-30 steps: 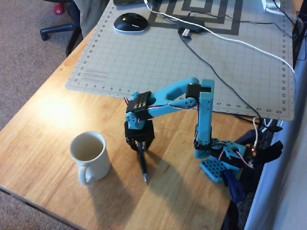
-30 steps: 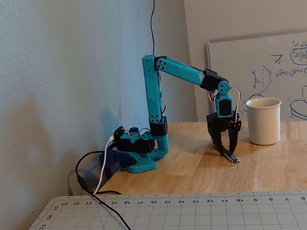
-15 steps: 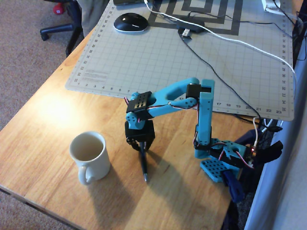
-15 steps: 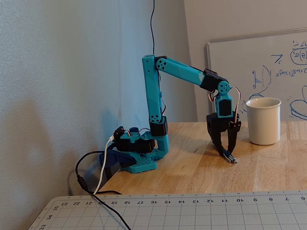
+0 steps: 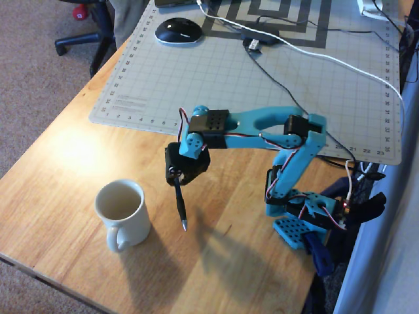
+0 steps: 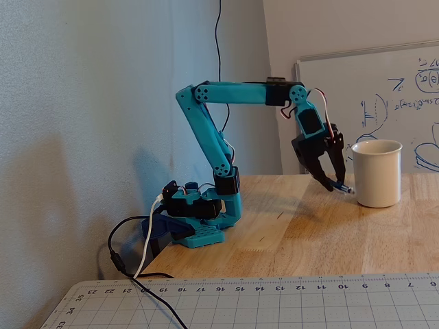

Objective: Grasp a pen and put it in a mug.

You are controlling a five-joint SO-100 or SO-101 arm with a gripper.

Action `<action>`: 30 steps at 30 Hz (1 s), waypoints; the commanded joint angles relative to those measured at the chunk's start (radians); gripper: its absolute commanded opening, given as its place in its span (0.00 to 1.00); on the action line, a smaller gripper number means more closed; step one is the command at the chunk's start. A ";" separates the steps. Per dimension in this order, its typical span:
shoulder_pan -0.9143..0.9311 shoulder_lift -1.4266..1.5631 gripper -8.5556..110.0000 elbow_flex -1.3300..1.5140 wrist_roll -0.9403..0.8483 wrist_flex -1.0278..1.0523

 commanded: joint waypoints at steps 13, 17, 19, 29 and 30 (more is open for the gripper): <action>-0.006 0.229 0.09 -0.012 -0.953 -0.302; -0.008 0.229 0.09 -0.008 -0.983 -0.566; -0.008 0.227 0.09 -0.008 -0.985 -0.703; -0.084 0.212 0.09 0.000 -0.997 -1.137; -0.091 0.210 0.09 0.012 -0.997 -1.138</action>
